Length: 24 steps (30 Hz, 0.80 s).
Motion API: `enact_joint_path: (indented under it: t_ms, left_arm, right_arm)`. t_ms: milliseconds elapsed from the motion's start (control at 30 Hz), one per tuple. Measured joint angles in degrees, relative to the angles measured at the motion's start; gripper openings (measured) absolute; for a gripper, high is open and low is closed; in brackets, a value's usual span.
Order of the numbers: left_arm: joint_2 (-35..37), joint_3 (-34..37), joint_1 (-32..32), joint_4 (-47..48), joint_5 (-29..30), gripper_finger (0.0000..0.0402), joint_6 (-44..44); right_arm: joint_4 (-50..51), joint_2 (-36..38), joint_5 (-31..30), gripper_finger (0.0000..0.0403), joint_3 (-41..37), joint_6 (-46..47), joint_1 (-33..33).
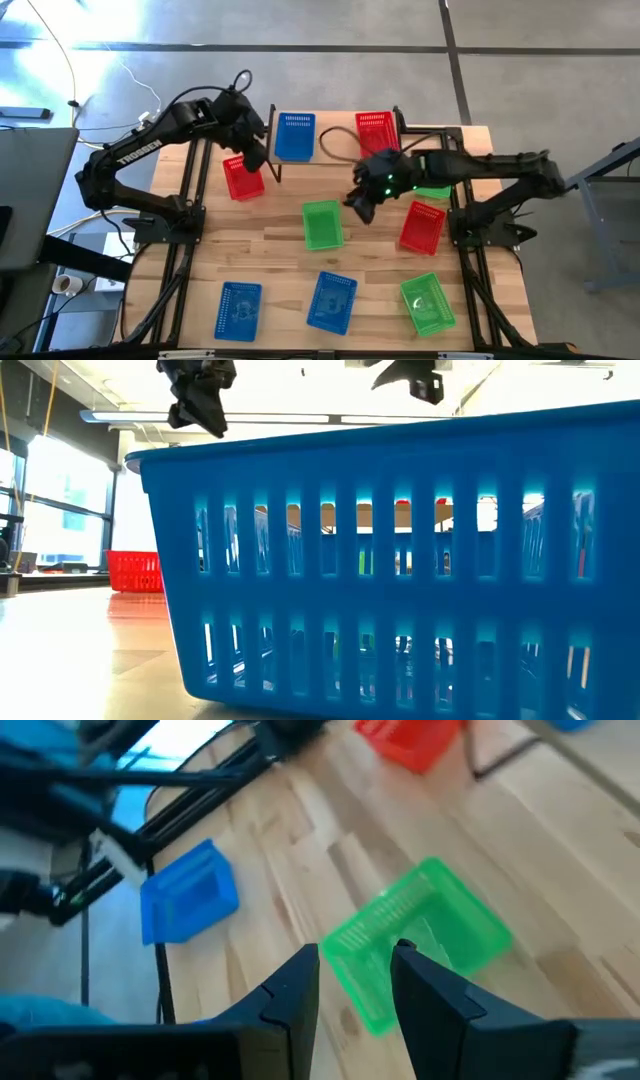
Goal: Stack baskets on shelf by color
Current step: Put the middle green bin on the shelf
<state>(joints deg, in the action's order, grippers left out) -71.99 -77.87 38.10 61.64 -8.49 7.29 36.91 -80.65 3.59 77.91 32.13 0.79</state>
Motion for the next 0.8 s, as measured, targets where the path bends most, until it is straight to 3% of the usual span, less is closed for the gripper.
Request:
enact_joint_path:
  t_ms: [267,433,600,800]
  left_arm:
    - [1.9,2.5,-5.3,2.6,0.1,0.0083,1.9]
    - [6.4,8.1,-9.5,-0.3,0.1,0.0083,8.4]
    - [10.8,11.8,-14.0,-3.7,0.7,0.0083,13.8]
    - [13.2,13.7,-19.3,-5.3,6.6,0.0083,18.0]
  right_arm:
    - [-3.3,-5.0,0.0,0.0118,0.0,-5.5,3.6]
    - [-3.4,-6.7,1.2,0.0144,0.0,-7.5,5.1]
    - [-3.7,-7.4,1.1,0.0172,0.0,-15.7,6.4]
    - [-4.2,-10.2,1.1,0.0169,0.0,-25.2,7.7]
